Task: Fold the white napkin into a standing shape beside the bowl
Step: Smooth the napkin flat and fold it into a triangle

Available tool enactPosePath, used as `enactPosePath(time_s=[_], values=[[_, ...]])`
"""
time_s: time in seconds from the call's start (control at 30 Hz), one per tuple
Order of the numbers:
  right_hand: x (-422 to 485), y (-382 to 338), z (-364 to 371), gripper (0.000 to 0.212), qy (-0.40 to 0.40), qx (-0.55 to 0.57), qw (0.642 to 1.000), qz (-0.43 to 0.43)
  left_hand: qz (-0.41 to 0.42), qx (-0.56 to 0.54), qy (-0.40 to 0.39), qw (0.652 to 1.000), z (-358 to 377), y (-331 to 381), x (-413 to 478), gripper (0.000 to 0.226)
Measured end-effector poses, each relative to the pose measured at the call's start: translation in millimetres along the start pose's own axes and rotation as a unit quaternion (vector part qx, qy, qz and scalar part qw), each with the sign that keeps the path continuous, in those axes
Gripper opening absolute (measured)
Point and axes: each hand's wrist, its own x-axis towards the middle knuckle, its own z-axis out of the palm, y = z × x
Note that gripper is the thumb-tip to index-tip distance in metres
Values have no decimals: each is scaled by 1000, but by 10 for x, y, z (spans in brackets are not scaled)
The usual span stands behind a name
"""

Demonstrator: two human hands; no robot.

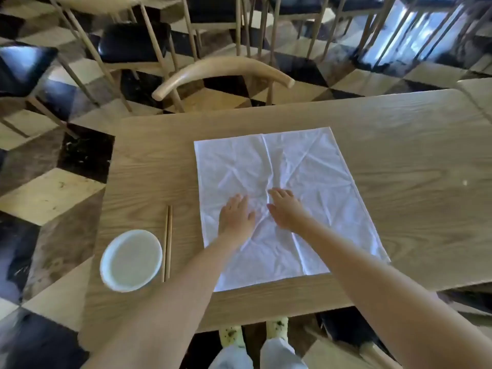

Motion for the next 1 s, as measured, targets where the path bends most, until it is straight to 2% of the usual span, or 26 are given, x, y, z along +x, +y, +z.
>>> enactPosePath(time_s=[0.13, 0.27, 0.5, 0.8, 0.93, 1.0], values=[[61, -31, 445, 53, 45, 4, 998, -44, 9, 119, 85, 989, 245, -140, 12, 59], [157, 269, 482, 56, 120, -34, 990, -71, 20, 127, 133, 983, 222, -246, 85, 62], [478, 882, 181, 55, 148, -62, 987, -7, -30, 152, 153, 976, 105, -441, 26, 71], [617, 1618, -194, 54, 157, -58, 984, 68, -38, 156, 166, 973, 107, -404, 14, 72], [569, 1462, -232, 58, 118, -36, 987, 107, -81, 151, 149, 974, 141, -356, 75, 73], [406, 1073, -68, 56, 117, -10, 992, 48, -107, 111, 152, 976, 238, -114, 154, 64]])
